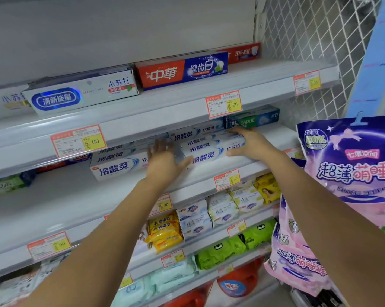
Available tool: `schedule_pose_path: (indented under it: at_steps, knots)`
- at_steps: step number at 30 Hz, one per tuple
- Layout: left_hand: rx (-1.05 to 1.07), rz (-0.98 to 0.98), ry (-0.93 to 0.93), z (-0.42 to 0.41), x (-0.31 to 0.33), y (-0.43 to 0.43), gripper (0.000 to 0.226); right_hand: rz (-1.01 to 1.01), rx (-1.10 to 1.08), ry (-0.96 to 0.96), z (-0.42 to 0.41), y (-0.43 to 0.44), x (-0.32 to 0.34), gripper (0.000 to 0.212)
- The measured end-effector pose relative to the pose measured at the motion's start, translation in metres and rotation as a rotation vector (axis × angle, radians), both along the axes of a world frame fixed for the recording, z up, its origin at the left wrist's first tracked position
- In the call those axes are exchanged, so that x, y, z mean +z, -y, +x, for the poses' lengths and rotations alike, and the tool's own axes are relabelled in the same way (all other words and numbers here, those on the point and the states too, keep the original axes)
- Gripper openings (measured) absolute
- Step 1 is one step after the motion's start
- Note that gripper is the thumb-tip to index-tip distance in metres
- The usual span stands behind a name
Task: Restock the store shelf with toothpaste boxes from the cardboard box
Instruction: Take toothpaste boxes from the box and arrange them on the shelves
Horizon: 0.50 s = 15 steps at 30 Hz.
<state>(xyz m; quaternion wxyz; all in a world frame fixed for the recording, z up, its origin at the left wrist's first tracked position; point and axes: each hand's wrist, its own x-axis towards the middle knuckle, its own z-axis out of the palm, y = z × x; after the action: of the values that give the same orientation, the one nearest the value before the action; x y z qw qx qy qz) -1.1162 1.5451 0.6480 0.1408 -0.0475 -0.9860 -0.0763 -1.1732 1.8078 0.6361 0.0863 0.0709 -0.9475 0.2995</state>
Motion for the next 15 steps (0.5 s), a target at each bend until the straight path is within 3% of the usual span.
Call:
schedule_pose_path:
  at_steps: [3,15]
  knots:
    - [0.082,0.058,0.099,-0.002,-0.010,0.012,0.083,0.016,-0.025,-0.040,-0.008,0.006,-0.002,0.077]
    - [0.057,0.078,0.021,0.003,-0.016,0.013,0.069,-0.073,-0.026,0.011,-0.035,0.034,0.002,0.082]
